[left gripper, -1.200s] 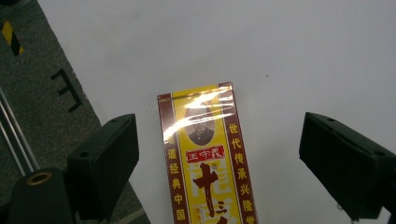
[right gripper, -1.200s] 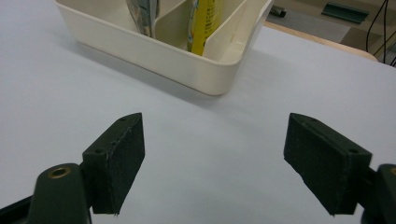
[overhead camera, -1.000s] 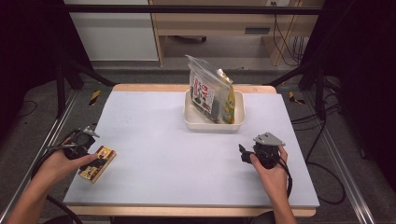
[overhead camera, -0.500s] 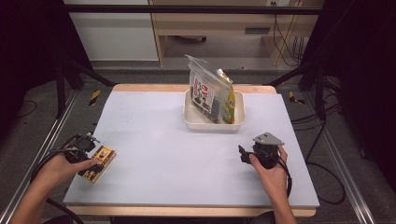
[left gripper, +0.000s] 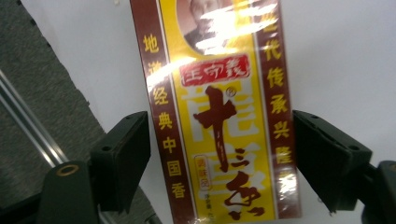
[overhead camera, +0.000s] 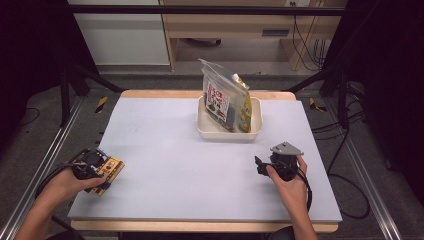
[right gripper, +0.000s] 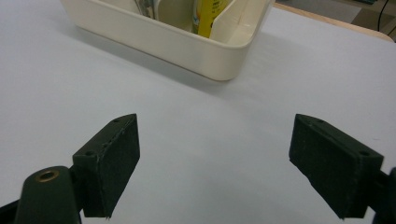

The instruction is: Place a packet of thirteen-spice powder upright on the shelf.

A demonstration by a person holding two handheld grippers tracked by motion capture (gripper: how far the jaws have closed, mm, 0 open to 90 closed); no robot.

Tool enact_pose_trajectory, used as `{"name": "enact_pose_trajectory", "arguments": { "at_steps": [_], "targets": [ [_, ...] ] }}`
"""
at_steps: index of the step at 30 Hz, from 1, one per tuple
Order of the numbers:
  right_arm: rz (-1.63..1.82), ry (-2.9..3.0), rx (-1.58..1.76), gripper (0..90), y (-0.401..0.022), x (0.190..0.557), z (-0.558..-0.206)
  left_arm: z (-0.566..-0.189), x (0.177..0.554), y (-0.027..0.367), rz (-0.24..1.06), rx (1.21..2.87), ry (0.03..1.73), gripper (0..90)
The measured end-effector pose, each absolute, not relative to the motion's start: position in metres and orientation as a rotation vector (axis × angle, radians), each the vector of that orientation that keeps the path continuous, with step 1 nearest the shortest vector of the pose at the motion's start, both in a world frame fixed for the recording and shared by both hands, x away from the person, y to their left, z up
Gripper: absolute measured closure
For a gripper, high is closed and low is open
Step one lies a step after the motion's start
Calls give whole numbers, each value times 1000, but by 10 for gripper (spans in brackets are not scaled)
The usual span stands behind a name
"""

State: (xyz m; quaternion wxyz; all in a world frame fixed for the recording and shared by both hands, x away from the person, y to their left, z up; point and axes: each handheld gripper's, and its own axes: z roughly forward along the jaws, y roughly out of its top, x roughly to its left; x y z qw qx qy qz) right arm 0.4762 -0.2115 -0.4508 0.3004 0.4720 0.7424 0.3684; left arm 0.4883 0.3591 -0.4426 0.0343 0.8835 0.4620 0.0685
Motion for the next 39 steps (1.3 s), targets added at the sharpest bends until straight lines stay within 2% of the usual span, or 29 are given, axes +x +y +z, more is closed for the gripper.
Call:
{"name": "enact_pose_trajectory", "arguments": {
  "at_steps": [2, 7, 11, 20, 39],
  "targets": [
    [977, 1972, 1248, 166, -211, 476, -451, -443, 487, 361, 183, 2703, 1412, 255],
    [980, 1971, 1257, 165, -210, 476, -451, -440, 482, 359, 244, 2696, 1361, 297],
    [976, 1976, 1251, 165, -209, 476, -451, -439, 482, 355, 272, 2720, 1333, 304],
    [980, 1974, 1258, 164, -209, 477, -452, -427, 485, 345, 360, 2659, 1261, 314],
    [995, 1997, 1268, 140, -202, 481, -452, -420, 510, 250, 383, 2659, 941, 317]
  ]
}}
